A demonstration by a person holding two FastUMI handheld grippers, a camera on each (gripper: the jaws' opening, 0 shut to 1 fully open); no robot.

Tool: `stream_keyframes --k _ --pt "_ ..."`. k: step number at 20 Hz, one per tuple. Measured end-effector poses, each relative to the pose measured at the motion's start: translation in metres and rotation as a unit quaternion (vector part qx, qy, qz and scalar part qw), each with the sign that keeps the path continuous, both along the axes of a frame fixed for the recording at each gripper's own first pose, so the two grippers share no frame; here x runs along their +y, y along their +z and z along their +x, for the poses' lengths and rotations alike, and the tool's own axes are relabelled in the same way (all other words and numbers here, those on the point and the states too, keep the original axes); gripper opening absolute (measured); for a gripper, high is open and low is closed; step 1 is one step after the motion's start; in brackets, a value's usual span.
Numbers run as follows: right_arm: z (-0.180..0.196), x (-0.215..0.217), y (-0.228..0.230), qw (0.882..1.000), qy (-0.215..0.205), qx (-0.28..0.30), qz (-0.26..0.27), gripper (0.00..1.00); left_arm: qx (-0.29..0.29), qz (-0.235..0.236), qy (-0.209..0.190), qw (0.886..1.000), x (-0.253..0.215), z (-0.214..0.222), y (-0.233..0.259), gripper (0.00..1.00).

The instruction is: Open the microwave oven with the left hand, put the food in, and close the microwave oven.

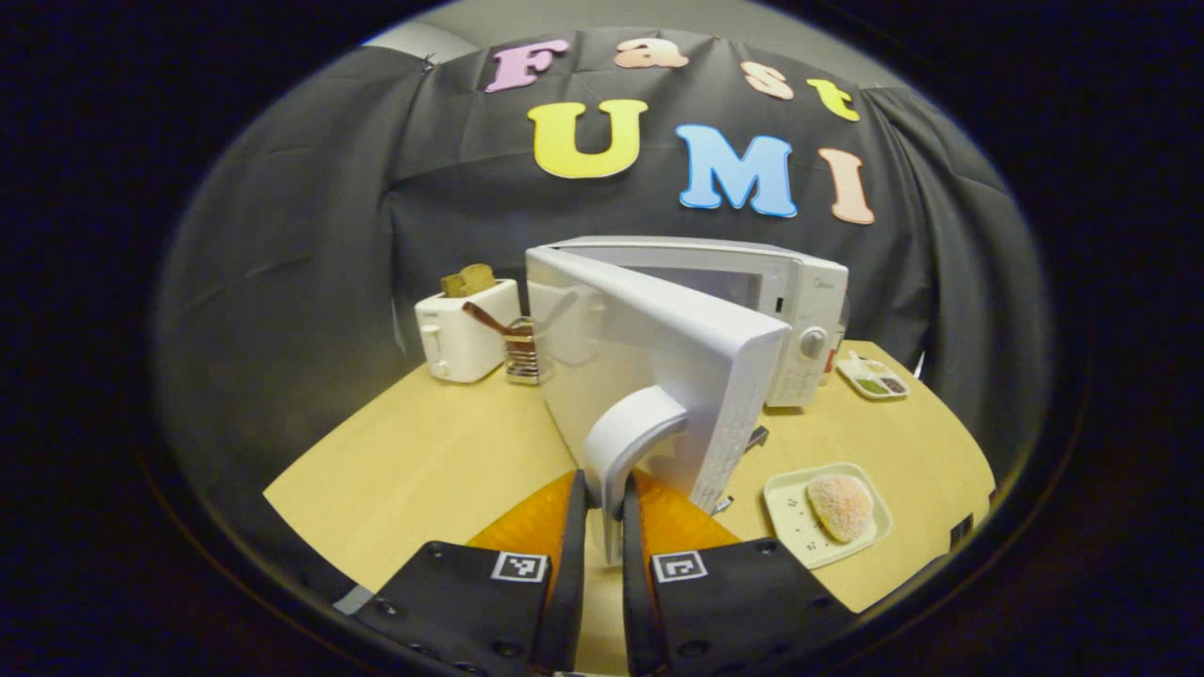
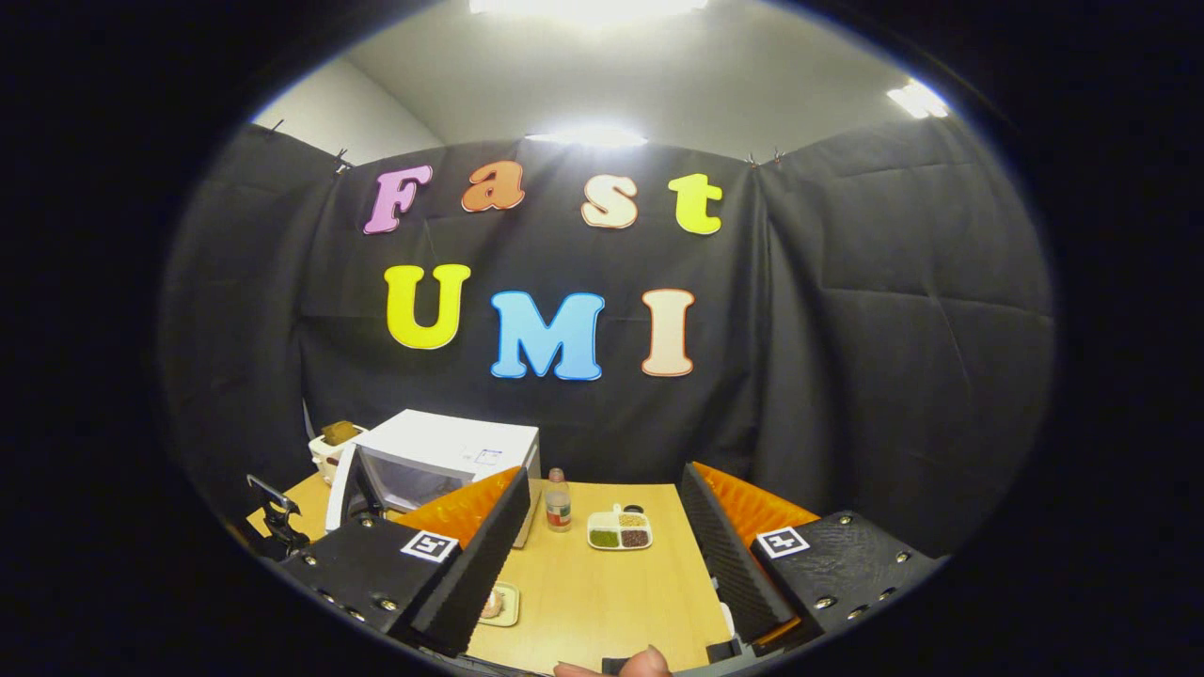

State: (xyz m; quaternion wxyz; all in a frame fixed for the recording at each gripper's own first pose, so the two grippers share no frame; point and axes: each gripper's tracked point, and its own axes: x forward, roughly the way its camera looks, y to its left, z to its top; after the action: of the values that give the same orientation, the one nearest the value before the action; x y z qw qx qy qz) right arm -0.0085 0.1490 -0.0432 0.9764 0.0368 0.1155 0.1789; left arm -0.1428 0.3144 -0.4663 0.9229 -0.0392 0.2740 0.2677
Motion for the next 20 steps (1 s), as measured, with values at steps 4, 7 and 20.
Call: stream_keyframes --k 4,7,20 --pt "-0.015 0.001 -0.008 1.000 -0.005 0.013 0.006 0.99 -0.006 -0.037 0.014 0.999 0.020 -0.025 -0.002 0.22" --pt "-0.015 0.017 -0.014 1.000 -0.017 0.023 0.008 0.99 -0.016 -0.043 -0.007 0.999 0.030 -0.034 -0.001 0.24" --pt "-0.010 0.160 -0.026 0.998 0.005 0.056 0.015 0.99 -0.038 -0.087 -0.054 0.994 0.113 -0.090 0.010 0.59"
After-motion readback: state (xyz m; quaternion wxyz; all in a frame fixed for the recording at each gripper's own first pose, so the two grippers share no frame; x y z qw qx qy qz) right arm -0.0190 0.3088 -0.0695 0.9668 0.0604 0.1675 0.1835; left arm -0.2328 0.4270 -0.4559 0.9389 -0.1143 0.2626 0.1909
